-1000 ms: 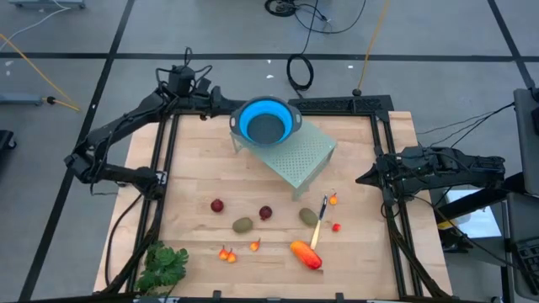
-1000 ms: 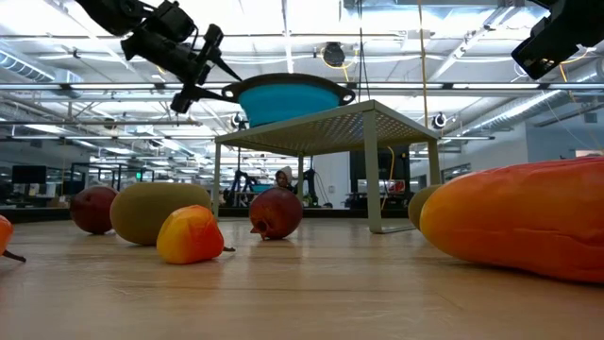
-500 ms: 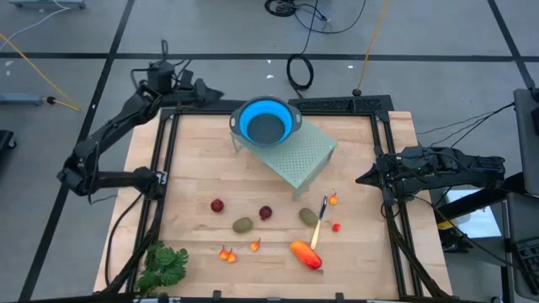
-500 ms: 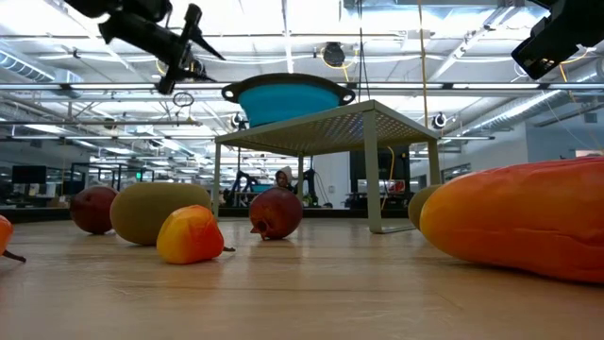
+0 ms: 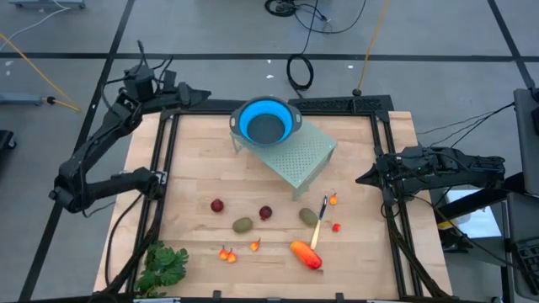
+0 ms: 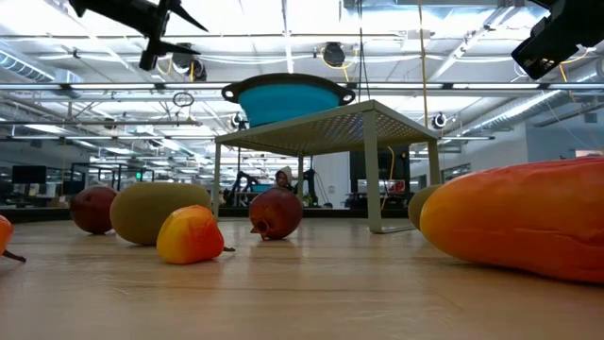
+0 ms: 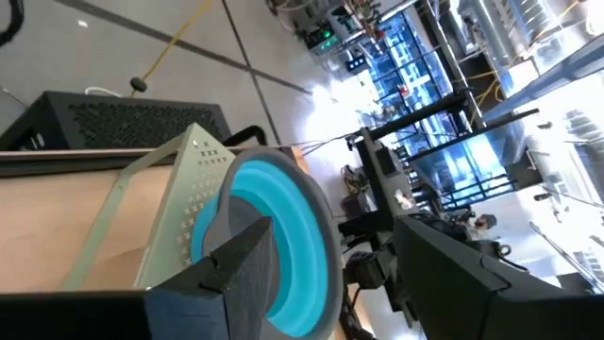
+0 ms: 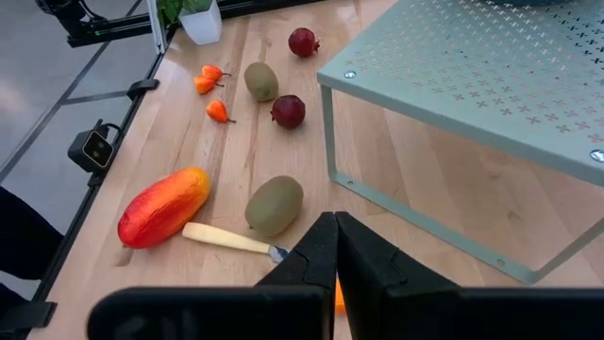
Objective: Pick & Place Fruit
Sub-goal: Put the kiwi into the blue strainer bowl on the shelf
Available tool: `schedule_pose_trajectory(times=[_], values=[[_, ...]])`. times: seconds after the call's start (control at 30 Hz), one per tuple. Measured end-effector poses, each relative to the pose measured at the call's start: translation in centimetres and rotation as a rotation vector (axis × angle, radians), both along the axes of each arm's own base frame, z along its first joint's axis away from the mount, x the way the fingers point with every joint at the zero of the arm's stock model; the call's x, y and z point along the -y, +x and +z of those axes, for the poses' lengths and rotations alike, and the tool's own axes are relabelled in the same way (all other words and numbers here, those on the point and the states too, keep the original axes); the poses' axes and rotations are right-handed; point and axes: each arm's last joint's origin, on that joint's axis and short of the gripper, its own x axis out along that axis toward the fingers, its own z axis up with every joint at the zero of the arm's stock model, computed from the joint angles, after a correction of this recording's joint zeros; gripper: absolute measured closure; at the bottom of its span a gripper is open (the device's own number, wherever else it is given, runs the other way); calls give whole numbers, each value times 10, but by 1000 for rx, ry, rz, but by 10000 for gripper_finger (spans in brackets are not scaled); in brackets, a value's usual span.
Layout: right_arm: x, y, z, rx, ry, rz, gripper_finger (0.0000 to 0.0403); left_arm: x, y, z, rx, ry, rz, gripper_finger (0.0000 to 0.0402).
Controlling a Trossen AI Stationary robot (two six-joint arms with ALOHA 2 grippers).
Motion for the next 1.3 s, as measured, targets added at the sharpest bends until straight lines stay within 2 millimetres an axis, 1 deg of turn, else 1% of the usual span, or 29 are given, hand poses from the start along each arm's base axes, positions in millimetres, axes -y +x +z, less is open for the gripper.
schedule_pose_trajectory(times=[0.3, 0.53, 0.6, 0.7, 0.83, 0.97, 1.3], values=[[0, 0, 0, 0, 0, 0, 403, 19, -12, 12, 34, 76, -2, 183], [0, 0, 0, 0, -2, 0, 403, 30, -19, 12, 5, 87, -11, 188], [0, 0, 0, 0, -2, 1, 403, 32, -20, 11, -5, 93, -14, 202], [0, 0, 0, 0, -2, 1, 403, 35, -21, 12, -4, 111, -25, 234], [0, 0, 0, 0, -2, 1, 403, 39, -21, 14, -2, 139, -61, 275], [0, 0, 0, 0, -2, 1, 403, 44, -21, 15, 7, 165, -109, 306], [0, 0, 0, 0, -3, 1, 403, 68, -23, 22, 44, 246, -227, 377]])
